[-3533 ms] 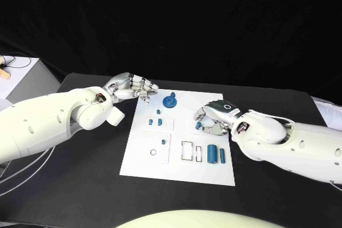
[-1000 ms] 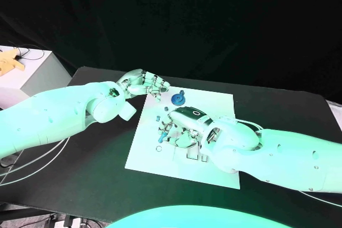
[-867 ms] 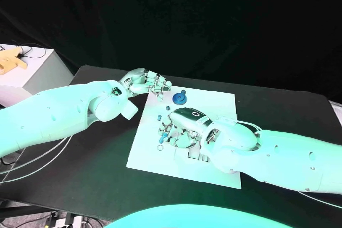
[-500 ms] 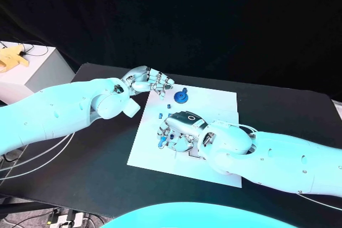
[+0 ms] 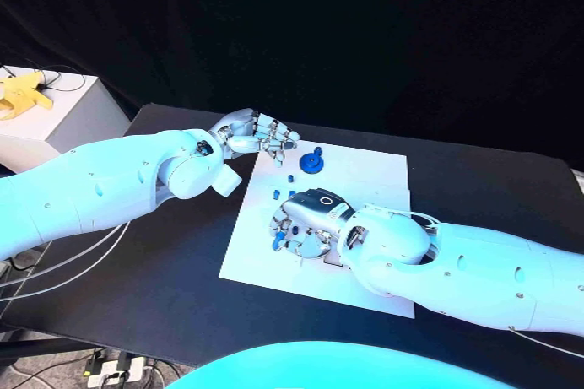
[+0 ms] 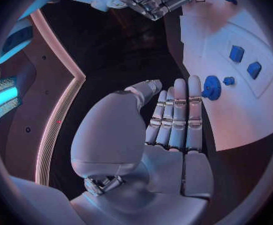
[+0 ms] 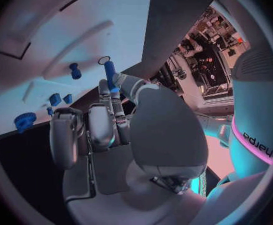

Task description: Assemble the parts on the task board

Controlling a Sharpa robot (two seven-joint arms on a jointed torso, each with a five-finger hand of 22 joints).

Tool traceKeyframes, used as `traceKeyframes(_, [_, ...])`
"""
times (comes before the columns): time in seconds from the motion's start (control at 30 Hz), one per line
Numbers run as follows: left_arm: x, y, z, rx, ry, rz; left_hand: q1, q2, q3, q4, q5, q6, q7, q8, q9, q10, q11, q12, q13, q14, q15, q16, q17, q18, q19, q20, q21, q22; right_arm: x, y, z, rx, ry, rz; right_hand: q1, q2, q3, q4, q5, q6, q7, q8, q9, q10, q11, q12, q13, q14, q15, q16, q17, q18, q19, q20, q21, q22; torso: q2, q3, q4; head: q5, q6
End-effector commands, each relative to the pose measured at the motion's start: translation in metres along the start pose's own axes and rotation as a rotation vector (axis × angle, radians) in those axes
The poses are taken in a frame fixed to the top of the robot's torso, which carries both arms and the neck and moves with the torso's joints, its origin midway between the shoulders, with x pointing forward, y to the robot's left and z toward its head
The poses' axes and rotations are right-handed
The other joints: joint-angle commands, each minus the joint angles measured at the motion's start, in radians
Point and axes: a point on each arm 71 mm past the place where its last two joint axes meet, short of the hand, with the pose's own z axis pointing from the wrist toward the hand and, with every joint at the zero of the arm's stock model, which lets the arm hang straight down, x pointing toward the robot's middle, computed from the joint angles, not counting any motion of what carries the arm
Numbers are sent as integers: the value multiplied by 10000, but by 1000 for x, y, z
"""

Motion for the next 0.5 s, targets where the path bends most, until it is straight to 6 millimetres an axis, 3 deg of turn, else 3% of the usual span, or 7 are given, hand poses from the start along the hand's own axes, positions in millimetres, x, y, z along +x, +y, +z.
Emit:
traceKeyframes(0.03, [2, -1, 0, 114, 150, -130, 66, 35, -7, 3, 18, 0, 56, 63, -16, -64, -4, -46, 15, -15, 25, -38, 11, 143, -69, -33, 63, 11, 2, 0, 1, -27, 184, -382, -24, 41, -8, -48, 35, 4, 4, 41, 13, 203, -129, 34, 12, -25, 12, 8, -4, -84, 592, -53, -13, 1057, -1, -14, 6, 13, -29])
traceKeyframes(0.5, [1, -1, 0, 88, 156, -128, 62, 41, -9, 10, 14, 3, 53, 74, -26, -54, -6, -43, 16, -16, 26, -41, 19, 142, -82, -32, 74, 19, 11, -2, 3, 80, 592, -726, -50, 21, -10, -73, 33, -10, 5, 46, 29, 195, -126, 27, 16, -24, 16, 16, 8, -92, 600, -49, 14, 1092, 4, -18, 5, 42, -122])
